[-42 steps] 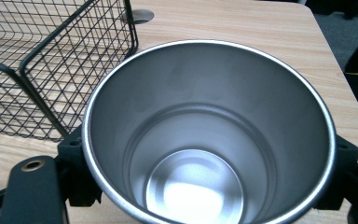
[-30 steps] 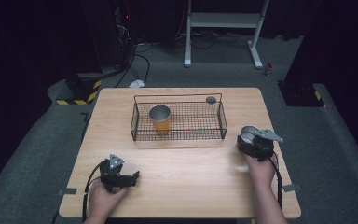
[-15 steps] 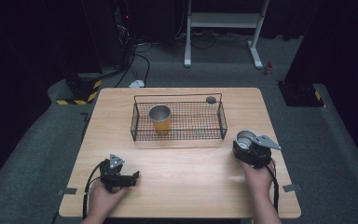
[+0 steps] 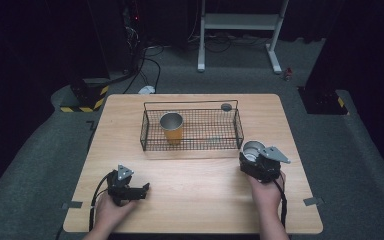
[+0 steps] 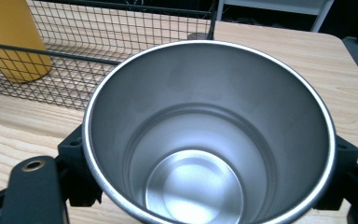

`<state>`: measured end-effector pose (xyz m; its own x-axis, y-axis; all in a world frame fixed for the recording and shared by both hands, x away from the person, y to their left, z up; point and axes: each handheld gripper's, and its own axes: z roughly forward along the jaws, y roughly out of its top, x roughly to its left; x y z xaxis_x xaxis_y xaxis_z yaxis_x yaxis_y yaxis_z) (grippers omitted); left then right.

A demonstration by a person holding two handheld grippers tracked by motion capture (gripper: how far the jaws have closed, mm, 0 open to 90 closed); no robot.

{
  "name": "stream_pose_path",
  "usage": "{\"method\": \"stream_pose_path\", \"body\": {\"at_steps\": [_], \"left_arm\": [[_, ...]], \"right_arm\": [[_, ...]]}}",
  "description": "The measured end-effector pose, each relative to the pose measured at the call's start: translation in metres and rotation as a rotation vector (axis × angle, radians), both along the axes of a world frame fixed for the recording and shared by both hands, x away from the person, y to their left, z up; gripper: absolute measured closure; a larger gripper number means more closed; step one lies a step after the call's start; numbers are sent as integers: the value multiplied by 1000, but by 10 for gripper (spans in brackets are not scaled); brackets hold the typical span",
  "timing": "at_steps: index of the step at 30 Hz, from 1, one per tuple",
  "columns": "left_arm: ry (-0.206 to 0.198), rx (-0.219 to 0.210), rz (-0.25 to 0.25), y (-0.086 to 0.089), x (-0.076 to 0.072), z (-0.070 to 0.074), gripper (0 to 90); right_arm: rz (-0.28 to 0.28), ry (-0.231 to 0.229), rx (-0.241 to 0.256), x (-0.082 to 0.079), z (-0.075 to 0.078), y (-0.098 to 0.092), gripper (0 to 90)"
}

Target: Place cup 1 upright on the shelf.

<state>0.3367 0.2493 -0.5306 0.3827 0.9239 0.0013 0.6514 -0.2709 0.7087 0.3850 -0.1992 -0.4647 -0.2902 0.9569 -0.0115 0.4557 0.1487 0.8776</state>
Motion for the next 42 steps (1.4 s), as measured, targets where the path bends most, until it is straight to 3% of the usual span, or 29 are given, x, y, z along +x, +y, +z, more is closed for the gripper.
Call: {"method": "stream_pose_path", "body": {"at_steps": [13, 24, 42], "left_arm": [[0, 1, 0, 0, 0, 0, 3], [0, 1, 0, 0, 0, 0, 3], [2, 2, 21, -2, -1, 0, 3]], "right_arm": [[42, -21, -4, 1, 13, 29, 183], [79, -33, 18, 6, 18, 42, 183], [125, -48, 31, 37, 35, 67, 184]]}}
